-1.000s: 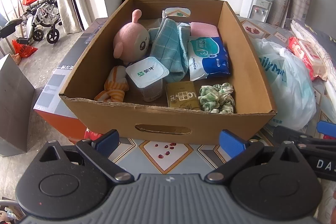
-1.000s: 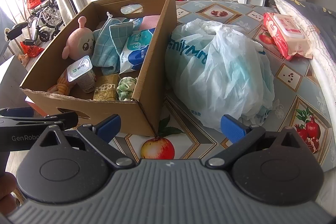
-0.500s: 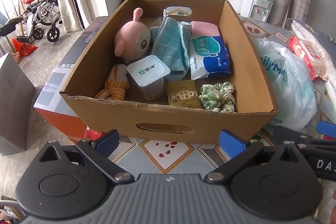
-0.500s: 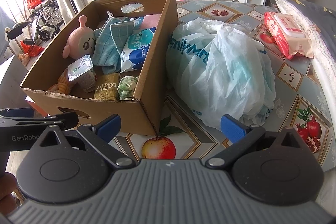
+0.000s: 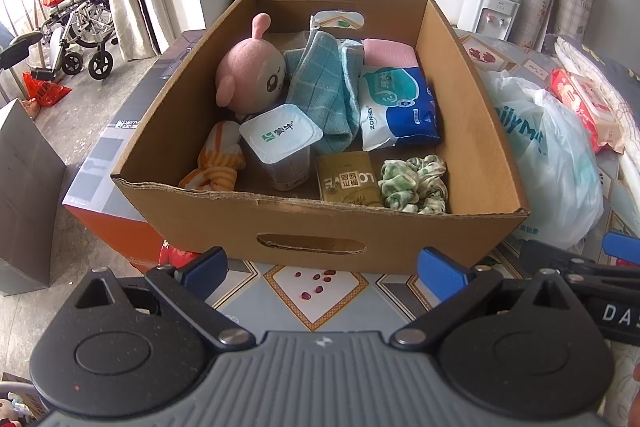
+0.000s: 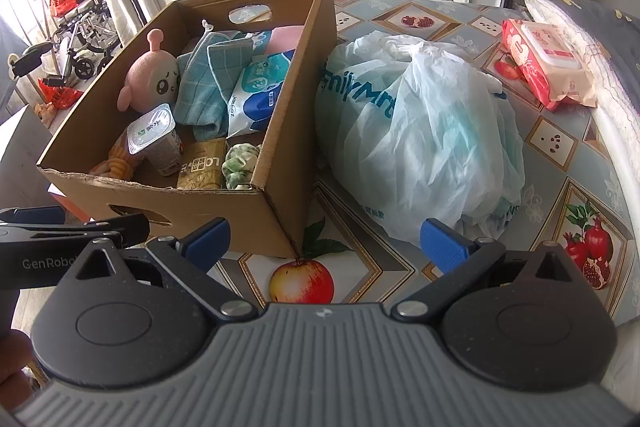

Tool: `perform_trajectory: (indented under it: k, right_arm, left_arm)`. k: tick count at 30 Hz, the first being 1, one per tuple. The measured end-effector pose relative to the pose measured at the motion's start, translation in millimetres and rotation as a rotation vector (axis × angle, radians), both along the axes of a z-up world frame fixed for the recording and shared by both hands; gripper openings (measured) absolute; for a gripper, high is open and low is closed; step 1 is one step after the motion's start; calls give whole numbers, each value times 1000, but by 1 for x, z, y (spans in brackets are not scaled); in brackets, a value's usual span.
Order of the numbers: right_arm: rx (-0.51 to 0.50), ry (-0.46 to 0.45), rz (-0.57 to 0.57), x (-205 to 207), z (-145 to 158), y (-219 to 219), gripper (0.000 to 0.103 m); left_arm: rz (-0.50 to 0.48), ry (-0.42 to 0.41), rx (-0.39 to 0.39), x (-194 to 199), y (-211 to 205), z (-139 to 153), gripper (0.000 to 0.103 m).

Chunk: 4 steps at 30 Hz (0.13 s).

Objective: Organize soft objects

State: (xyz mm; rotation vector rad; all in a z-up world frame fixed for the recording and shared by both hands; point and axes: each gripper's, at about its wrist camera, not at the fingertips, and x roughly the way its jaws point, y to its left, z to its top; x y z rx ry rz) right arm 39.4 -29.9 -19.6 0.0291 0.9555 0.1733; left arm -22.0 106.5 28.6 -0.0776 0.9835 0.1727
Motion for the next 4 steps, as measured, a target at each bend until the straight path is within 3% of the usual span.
perform_trajectory:
  k: [4]
  right_arm:
    - [1, -1, 0, 0, 0, 0, 102]
  left_arm:
    - [1, 2, -3, -1, -1, -2, 102]
